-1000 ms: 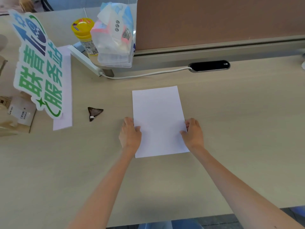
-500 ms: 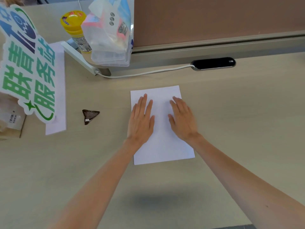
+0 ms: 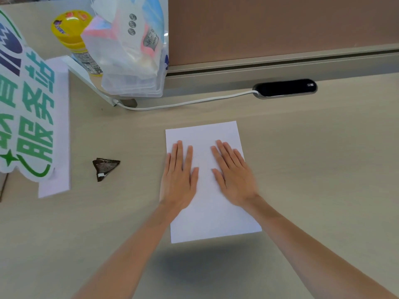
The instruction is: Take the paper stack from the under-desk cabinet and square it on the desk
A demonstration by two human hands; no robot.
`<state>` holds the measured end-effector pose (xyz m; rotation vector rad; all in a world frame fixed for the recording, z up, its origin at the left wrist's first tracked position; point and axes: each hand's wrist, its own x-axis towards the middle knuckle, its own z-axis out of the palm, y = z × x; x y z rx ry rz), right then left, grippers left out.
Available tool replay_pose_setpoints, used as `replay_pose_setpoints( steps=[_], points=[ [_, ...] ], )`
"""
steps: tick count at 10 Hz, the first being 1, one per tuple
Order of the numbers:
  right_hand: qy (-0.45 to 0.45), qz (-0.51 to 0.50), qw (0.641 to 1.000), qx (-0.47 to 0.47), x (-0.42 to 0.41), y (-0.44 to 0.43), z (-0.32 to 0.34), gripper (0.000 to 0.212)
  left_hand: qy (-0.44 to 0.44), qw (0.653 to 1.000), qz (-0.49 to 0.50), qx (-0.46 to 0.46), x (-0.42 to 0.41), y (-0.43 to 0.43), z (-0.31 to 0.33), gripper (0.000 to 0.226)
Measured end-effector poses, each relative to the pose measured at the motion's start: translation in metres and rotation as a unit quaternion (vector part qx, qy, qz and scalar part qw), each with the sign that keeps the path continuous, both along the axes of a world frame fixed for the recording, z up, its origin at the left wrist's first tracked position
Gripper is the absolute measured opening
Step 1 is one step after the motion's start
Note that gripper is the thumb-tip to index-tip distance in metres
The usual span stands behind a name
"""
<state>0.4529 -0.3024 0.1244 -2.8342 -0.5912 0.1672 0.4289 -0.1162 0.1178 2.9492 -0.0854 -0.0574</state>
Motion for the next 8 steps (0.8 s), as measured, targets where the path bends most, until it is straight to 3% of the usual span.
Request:
replay_pose_setpoints(
  steps=[3,4,5,6,7,8],
  points=[
    [0.031,-0.001,0.999,-0.009,0.005,0.003,0.01,0.06,0.031,0.999,-0.012,0.037,0.007,-0.001,0.01,0.062],
    [0.061,0.004,0.998,-0.009,0.013,0.005,0.026,0.063,0.082,0.994,-0.031,0.067,0.016,0.001,0.033,0.061],
    [0.083,0.028,0.995,-0.045,0.025,0.004,0.05,0.054,0.104,0.988,-0.053,0.102,0.029,0.001,0.061,0.049],
    [0.072,-0.018,0.997,0.018,0.023,0.005,0.086,0.034,0.081,0.992,-0.065,0.077,0.033,-0.007,0.094,0.034],
    [0.087,-0.051,0.988,0.119,0.014,0.007,0.121,0.022,0.093,0.99,-0.02,-0.109,0.024,-0.016,0.13,0.031],
    [0.113,-0.06,0.96,0.249,0.0,-0.002,0.166,0.018,0.106,0.956,-0.002,-0.275,0.007,-0.022,0.175,0.029]
  ],
)
